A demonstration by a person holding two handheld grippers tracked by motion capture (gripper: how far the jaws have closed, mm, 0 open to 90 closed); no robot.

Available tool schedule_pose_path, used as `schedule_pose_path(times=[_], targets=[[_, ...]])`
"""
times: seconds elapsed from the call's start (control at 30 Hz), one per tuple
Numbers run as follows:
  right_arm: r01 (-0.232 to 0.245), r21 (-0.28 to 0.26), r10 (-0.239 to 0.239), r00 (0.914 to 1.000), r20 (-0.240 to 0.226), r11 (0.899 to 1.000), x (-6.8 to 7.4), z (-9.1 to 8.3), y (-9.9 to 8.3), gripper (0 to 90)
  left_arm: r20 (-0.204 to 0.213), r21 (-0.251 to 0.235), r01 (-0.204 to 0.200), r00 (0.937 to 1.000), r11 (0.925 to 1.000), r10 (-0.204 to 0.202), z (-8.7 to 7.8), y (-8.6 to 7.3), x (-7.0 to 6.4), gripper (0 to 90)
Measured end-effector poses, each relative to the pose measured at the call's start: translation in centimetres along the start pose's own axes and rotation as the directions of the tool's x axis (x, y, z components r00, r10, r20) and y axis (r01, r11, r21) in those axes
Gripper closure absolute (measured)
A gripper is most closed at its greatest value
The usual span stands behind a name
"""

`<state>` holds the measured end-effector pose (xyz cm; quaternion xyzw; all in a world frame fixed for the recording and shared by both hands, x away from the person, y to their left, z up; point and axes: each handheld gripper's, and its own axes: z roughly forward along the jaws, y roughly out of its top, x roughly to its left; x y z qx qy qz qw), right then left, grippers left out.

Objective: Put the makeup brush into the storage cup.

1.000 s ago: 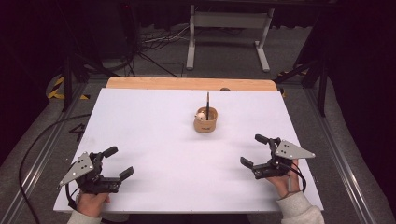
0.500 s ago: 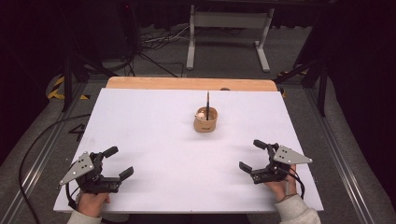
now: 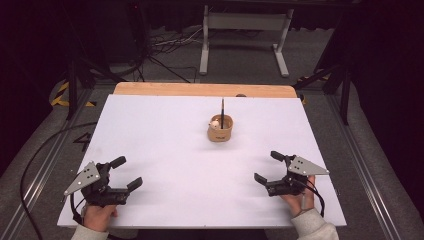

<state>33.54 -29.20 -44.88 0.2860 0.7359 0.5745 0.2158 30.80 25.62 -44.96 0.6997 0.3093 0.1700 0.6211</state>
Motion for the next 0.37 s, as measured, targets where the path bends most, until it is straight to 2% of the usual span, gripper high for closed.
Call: schedule_pose_path(times=[0.37], targets=[[-0.003, -0.025, 0.003, 1.0000, 0.003, 1.000, 0.03, -0.16, 0.14, 0.0, -0.003, 0.004, 0.006, 1.0000, 1.0000, -0.006, 0.08, -0.12, 0.01, 3.5]])
